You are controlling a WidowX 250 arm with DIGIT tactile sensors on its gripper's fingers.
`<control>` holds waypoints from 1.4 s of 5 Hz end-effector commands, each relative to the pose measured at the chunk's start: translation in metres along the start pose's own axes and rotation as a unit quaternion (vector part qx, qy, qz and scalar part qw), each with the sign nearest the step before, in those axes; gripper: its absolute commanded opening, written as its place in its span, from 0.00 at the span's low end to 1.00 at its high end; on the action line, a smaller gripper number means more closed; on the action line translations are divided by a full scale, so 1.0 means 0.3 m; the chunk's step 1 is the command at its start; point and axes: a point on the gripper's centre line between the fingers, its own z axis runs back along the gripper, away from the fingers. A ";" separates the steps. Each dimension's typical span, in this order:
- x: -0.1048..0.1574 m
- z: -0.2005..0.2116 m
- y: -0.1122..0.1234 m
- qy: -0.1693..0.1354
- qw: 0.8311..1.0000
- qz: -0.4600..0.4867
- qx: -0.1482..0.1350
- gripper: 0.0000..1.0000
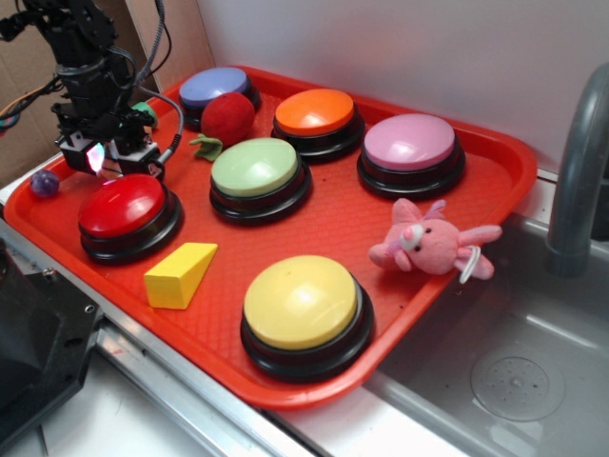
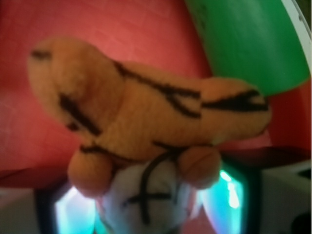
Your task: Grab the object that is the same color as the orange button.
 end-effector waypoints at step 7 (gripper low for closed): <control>-0.172 0.407 -0.438 -0.030 0.971 -0.235 -0.021 0.00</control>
